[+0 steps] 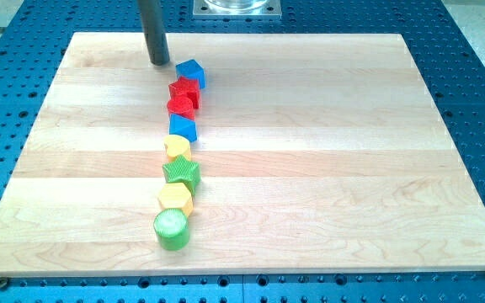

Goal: Separate the green star and yellow heart from group of blocks

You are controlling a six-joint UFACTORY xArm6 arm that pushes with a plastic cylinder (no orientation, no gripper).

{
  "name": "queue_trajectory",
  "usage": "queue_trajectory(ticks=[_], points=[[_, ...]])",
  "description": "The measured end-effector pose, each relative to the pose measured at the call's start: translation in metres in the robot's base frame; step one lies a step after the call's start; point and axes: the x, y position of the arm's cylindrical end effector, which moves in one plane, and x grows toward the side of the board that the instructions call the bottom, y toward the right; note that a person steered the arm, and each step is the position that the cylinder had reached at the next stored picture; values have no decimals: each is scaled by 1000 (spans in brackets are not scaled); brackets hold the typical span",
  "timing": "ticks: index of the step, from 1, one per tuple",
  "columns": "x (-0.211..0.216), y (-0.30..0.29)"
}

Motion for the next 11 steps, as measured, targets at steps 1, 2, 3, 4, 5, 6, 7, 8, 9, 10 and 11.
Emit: queue_trajectory(ticks=[1, 2, 3, 4, 5, 6, 7, 8, 9, 10, 11], points=[[16, 3], [-8, 20], [8, 96], [121, 145], [244, 145], [280, 90], [280, 62], [264, 66], [234, 57], [223, 44], [240, 5]])
